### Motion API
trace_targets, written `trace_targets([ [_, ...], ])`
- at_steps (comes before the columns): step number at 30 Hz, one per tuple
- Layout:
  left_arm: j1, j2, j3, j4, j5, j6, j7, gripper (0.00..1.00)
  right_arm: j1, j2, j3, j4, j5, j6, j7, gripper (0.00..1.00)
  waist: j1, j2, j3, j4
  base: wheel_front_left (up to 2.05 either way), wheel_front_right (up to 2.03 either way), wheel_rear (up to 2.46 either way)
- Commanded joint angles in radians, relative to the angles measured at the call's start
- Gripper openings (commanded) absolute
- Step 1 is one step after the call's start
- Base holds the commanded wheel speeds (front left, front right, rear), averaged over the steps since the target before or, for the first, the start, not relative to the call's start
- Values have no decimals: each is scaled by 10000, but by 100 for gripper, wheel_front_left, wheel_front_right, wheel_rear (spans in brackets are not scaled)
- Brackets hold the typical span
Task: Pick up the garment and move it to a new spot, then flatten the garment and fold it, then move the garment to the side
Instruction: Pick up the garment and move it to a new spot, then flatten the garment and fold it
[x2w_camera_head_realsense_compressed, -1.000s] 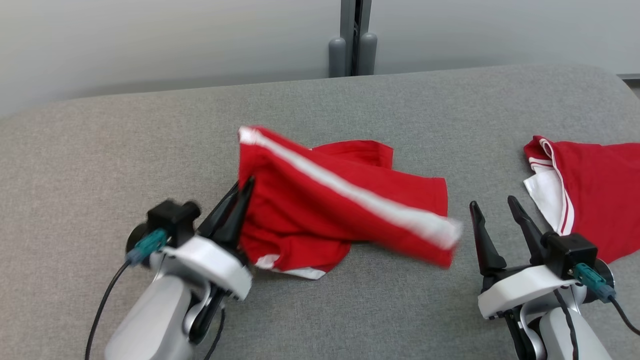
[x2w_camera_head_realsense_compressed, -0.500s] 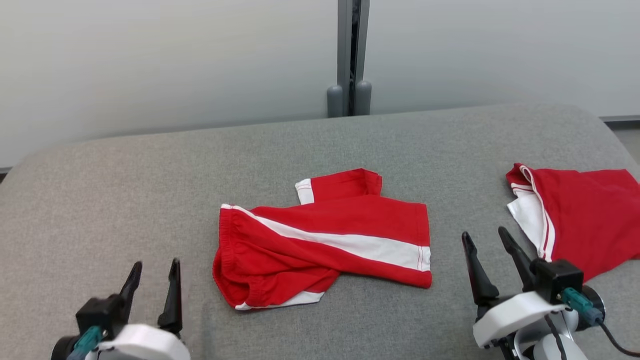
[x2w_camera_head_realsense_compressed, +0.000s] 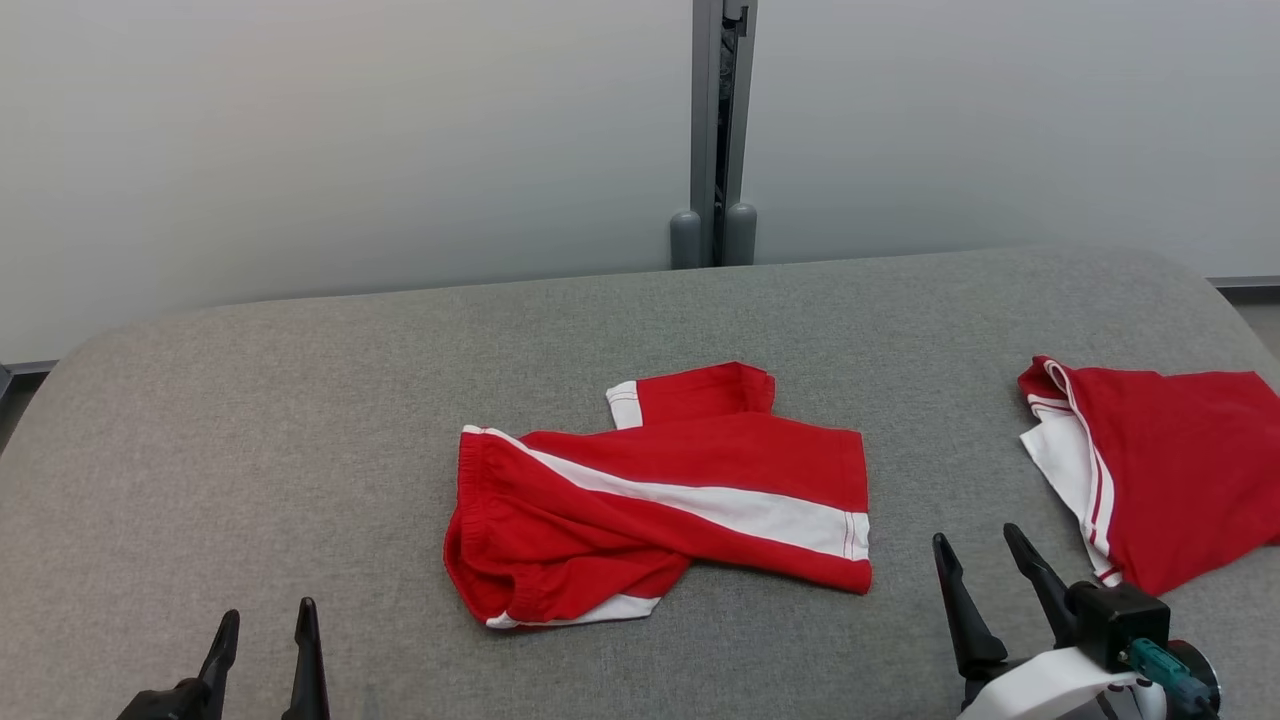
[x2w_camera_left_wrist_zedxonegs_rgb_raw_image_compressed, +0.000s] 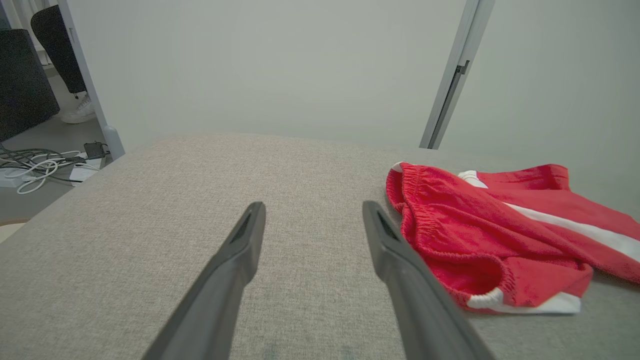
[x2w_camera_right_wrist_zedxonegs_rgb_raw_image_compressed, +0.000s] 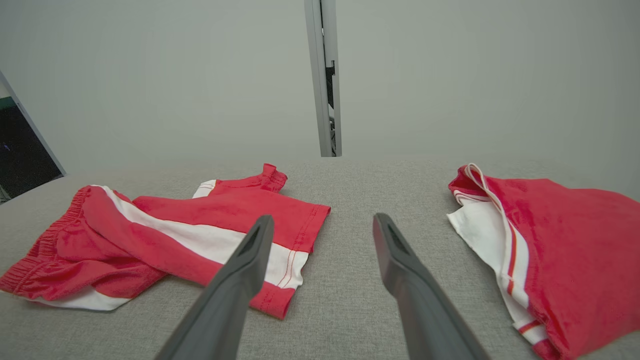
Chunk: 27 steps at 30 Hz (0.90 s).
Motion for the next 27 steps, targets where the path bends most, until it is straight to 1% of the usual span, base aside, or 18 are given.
trace_targets([
  [1, -71, 15, 68, -11, 27, -64, 5, 100, -9, -55, -29, -17, -17, -4, -50, 100, 0, 0, 55, 34, 0, 0, 0],
  [3, -220, -1, 81, 32, -25, -32, 5, 100, -65, -53, -2, 8, -36, -4, -50, 100, 0, 0, 117, 56, 0, 0, 0],
  [6, -429, -20, -212, 81, -224, -34, 5, 100, -151, -55, 60, 102, -21, -4, -50, 100, 0, 0, 261, 104, 0, 0, 0],
  [11, -777, -11, -820, 140, -420, 20, 5, 100, -441, -53, 355, 685, -6, -4, -49, 100, 0, 0, 614, 194, 0, 0, 0],
  [14, -1086, -9, -1115, 86, -554, 95, 4, 100, -730, -55, 511, 1140, 60, -4, -47, 100, 0, 0, 1011, 298, 0, 0, 0],
  [21, -1724, -12, -1534, 219, -680, -102, 4, 100, -1446, -55, 646, 1989, 413, -4, -38, 100, 0, 0, 1824, 618, 0, 0, 0],
  [27, -2060, -15, -1538, 236, -608, -256, 4, 100, -1937, -58, 626, 2426, 779, -4, -29, 100, 0, 0, 2306, 783, 0, 0, 0],
])
